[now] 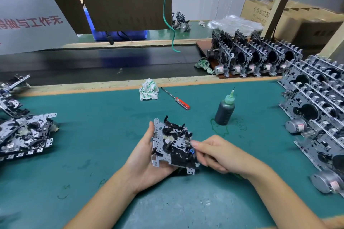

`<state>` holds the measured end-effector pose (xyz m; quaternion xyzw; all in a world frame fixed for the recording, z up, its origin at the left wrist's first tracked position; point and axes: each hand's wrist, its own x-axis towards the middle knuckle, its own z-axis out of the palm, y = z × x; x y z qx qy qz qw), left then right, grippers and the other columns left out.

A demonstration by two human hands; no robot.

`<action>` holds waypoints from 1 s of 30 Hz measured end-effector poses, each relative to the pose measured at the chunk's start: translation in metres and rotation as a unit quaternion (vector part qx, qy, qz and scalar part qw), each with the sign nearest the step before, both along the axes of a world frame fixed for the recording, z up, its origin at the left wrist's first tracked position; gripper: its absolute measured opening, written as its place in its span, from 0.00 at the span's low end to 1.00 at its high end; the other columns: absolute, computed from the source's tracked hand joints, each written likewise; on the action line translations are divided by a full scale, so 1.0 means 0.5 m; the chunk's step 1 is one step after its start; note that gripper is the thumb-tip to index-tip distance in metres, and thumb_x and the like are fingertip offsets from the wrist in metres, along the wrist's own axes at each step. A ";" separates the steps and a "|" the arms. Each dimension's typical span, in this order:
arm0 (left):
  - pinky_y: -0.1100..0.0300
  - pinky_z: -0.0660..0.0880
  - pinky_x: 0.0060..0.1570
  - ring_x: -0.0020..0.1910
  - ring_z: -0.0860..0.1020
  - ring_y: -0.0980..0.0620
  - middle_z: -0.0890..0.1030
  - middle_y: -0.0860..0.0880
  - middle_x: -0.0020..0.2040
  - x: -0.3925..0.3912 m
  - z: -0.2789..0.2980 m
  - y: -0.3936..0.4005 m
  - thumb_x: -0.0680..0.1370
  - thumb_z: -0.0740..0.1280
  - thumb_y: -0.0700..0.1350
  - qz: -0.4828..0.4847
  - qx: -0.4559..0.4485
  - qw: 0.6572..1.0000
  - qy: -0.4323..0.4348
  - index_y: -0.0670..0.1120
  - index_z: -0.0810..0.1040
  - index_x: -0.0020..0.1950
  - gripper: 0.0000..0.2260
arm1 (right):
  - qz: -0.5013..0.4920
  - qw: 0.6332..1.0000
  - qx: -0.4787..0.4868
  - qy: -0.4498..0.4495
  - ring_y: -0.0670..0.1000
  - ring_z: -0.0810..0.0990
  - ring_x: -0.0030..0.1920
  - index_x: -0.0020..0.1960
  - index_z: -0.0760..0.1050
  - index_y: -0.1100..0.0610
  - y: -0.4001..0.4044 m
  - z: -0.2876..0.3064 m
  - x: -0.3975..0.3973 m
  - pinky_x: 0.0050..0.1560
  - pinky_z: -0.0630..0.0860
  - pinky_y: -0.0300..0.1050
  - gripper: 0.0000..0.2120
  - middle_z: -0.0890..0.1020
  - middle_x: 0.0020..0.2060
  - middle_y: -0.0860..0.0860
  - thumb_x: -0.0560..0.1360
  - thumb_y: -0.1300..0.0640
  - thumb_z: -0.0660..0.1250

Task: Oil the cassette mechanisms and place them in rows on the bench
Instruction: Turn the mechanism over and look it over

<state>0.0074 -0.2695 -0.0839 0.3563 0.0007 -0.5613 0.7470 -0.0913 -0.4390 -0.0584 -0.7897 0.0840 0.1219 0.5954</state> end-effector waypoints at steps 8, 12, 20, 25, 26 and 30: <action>0.49 0.69 0.64 0.63 0.75 0.42 0.75 0.37 0.65 0.002 -0.012 -0.002 0.75 0.50 0.69 -0.011 0.031 0.999 -0.015 0.40 0.77 0.63 0.38 | 0.052 0.997 -0.033 0.037 0.43 0.59 0.15 0.26 0.69 0.58 0.006 0.004 -0.001 0.28 0.64 0.29 0.26 0.64 0.12 0.46 0.82 0.51 0.54; 0.50 0.72 0.61 0.60 0.78 0.42 0.77 0.38 0.63 0.003 -0.015 -0.003 0.75 0.50 0.69 -0.004 0.041 0.999 -0.026 0.40 0.80 0.61 0.37 | 0.054 0.997 -0.040 0.038 0.43 0.59 0.15 0.26 0.68 0.57 0.006 -0.003 0.000 0.27 0.64 0.30 0.27 0.64 0.12 0.47 0.82 0.50 0.53; 0.53 0.78 0.51 0.57 0.80 0.44 0.79 0.39 0.60 0.004 -0.021 -0.011 0.76 0.51 0.69 0.005 0.046 0.998 -0.033 0.43 0.83 0.55 0.35 | 0.078 0.992 -0.070 0.071 0.46 0.59 0.16 0.24 0.64 0.57 -0.004 -0.001 0.006 0.28 0.64 0.33 0.30 0.63 0.11 0.48 0.82 0.47 0.52; 0.53 0.79 0.51 0.55 0.81 0.44 0.80 0.39 0.59 0.002 -0.022 -0.013 0.75 0.51 0.69 0.006 0.047 0.998 -0.033 0.42 0.83 0.55 0.35 | 0.096 0.991 -0.041 0.085 0.48 0.56 0.17 0.23 0.61 0.54 -0.010 0.001 0.009 0.23 0.56 0.40 0.29 0.60 0.13 0.48 0.81 0.46 0.53; 0.53 0.79 0.51 0.55 0.81 0.44 0.80 0.39 0.59 0.002 -0.022 -0.013 0.76 0.51 0.69 0.006 0.046 0.998 -0.034 0.42 0.84 0.54 0.35 | 0.098 0.991 -0.036 0.086 0.47 0.56 0.16 0.23 0.61 0.53 -0.010 0.001 0.009 0.22 0.55 0.39 0.29 0.60 0.13 0.48 0.81 0.47 0.53; 0.54 0.80 0.48 0.53 0.82 0.44 0.81 0.39 0.58 0.003 -0.022 -0.012 0.76 0.51 0.68 0.006 0.043 0.999 -0.033 0.42 0.84 0.53 0.35 | 0.111 0.990 -0.023 0.080 0.48 0.54 0.17 0.22 0.61 0.51 -0.011 0.003 0.008 0.23 0.54 0.39 0.29 0.59 0.13 0.48 0.81 0.46 0.53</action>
